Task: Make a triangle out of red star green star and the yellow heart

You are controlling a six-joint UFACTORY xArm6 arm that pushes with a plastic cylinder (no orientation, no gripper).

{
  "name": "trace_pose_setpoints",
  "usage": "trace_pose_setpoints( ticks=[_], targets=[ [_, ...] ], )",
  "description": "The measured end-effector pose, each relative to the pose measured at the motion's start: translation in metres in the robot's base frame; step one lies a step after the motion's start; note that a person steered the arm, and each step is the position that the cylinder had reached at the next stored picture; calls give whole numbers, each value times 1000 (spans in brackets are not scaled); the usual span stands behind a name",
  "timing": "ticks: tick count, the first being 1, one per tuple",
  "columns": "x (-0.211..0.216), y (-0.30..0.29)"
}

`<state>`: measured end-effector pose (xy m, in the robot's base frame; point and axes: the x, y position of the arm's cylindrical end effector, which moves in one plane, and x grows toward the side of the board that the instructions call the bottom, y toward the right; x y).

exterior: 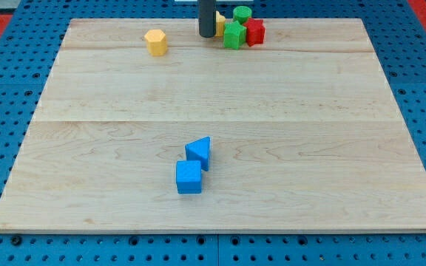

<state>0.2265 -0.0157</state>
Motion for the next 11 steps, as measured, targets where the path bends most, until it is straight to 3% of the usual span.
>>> trace_pose_setpoints(
  ticks=[1,2,3,6,9,11],
  targets=[
    [0,-62],
    [-14,-65],
    [-33,-27],
    [-34,141],
    [-30,169],
    [-30,152]
  ],
)
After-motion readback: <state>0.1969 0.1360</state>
